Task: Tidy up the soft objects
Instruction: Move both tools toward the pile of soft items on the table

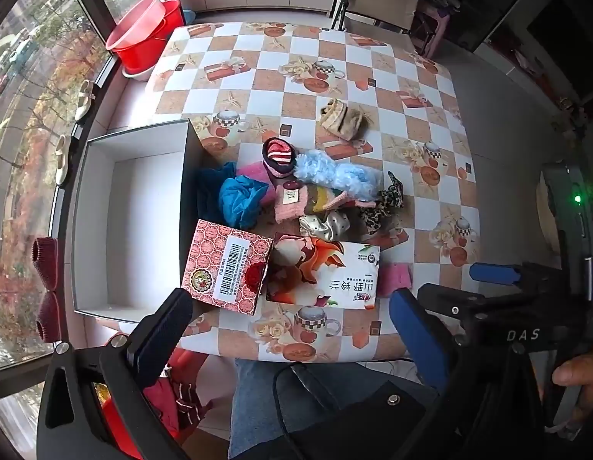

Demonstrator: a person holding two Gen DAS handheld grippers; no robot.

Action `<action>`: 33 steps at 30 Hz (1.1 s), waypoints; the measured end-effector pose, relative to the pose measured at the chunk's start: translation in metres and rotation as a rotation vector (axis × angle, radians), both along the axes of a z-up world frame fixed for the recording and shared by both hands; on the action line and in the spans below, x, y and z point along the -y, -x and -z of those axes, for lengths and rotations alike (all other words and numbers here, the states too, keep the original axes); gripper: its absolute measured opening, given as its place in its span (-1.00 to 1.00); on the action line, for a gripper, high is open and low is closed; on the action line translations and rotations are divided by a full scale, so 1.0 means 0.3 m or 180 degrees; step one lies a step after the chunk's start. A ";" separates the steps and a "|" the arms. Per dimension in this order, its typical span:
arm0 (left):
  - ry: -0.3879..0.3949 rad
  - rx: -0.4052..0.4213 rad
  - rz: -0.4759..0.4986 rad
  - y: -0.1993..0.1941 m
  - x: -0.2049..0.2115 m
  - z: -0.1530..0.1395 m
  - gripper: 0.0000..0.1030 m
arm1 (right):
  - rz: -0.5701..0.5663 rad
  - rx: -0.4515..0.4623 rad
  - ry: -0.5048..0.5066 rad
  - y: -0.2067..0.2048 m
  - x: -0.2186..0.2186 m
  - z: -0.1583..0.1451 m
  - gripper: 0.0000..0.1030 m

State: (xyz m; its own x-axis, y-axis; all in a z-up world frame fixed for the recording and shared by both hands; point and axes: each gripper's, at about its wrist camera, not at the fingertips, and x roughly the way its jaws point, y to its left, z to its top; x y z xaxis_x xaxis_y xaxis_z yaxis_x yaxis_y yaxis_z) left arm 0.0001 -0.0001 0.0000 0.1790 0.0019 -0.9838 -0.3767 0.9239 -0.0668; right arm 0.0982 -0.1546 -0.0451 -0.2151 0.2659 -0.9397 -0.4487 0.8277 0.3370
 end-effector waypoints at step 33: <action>0.0315 -0.0260 -0.0073 -0.031 -0.072 0.081 0.99 | 0.0280 -0.0073 -0.0042 -0.015 0.095 0.048 1.00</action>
State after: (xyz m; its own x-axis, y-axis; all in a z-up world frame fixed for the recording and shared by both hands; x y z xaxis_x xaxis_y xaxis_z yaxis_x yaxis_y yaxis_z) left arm 0.0094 0.0215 -0.0242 0.0993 -0.0928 -0.9907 -0.4057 0.9054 -0.1254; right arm 0.1027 -0.1830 -0.0594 -0.2119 0.2970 -0.9311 -0.3664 0.8591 0.3574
